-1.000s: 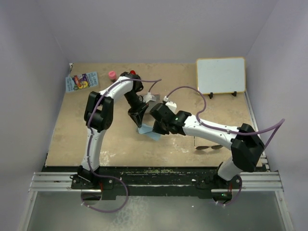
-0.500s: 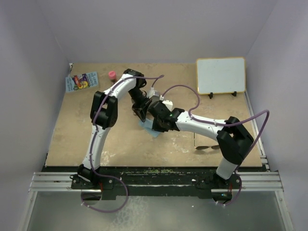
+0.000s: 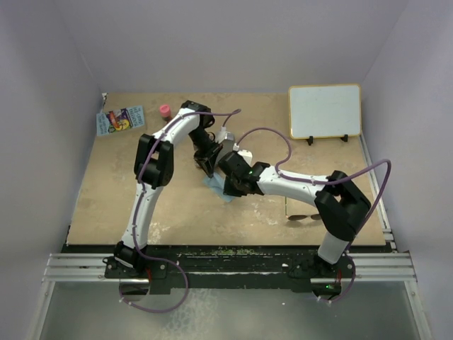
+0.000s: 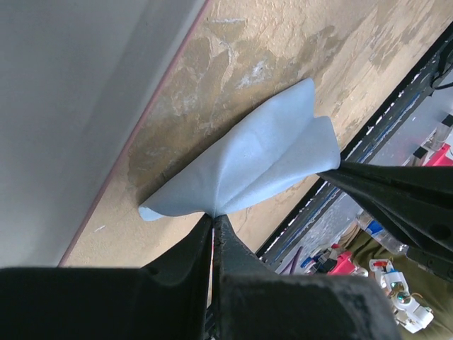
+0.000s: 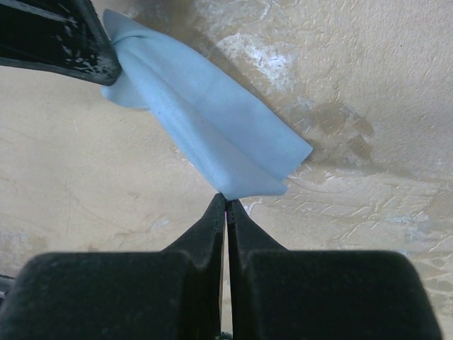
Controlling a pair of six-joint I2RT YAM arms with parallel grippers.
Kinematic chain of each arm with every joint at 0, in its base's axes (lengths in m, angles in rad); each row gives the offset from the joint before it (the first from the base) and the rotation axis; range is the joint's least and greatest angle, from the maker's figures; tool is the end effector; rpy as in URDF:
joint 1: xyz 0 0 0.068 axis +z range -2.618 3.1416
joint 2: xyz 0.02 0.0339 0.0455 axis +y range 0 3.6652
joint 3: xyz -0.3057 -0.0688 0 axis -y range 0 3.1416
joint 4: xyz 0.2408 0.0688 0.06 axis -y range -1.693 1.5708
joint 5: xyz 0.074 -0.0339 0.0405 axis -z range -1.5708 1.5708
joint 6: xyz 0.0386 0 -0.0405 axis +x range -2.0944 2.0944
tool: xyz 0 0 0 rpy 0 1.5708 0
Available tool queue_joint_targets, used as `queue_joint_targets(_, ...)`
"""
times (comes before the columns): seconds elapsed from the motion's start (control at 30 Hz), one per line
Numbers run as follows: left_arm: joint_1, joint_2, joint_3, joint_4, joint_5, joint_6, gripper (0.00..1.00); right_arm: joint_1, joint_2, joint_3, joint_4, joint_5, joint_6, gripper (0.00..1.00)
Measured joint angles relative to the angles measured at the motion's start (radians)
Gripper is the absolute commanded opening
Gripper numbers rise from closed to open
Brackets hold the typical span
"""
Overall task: Organize the sunglasses
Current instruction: Fold the glasses cleaning cloth at the center of the board.
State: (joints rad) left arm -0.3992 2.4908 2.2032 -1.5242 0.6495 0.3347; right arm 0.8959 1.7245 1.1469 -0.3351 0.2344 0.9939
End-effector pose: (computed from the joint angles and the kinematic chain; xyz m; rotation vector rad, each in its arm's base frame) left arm 0.4388 -0.2105 0.1862 -0.8797 -2.6004 0.9123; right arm 0.2379 0.2829 0.2461 0.2249 2.5150 0.5242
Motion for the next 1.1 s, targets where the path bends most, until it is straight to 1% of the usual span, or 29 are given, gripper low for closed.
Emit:
queue_joint_targets(0.33,0.006,0.000,-0.005,-0.002,-0.006,0.026,0.04,0.003,0.061,-0.039,0.062,-0.024,-0.006,0.00)
queue_joint_targets(0.63,0.006,0.000,-0.026,0.013,-0.021,0.051,0.04,0.036,0.064,-0.040,0.062,-0.031,-0.010,0.00)
queue_joint_targets(0.83,0.006,0.000,-0.042,0.000,-0.044,0.051,0.04,0.061,0.100,-0.010,0.060,-0.046,-0.013,0.00)
queue_joint_targets(0.87,0.006,0.000,-0.043,-0.001,-0.045,0.051,0.04,0.063,0.105,-0.005,0.059,-0.047,-0.013,0.05)
queue_joint_targets(0.97,0.006,0.000,-0.043,-0.003,-0.048,0.051,0.04,0.068,0.120,0.003,0.057,-0.046,-0.007,0.27)
queue_joint_targets(1.0,0.006,0.000,-0.043,-0.003,-0.048,0.051,0.04,0.068,0.121,0.004,0.056,-0.046,-0.007,0.33)
queue_joint_targets(1.03,0.006,0.000,-0.043,-0.003,-0.048,0.051,0.04,0.068,0.121,0.004,0.053,-0.046,-0.002,0.37)
queue_joint_targets(1.1,0.006,0.000,-0.043,-0.004,-0.048,0.051,0.05,0.067,0.121,0.005,0.055,-0.045,0.002,0.41)
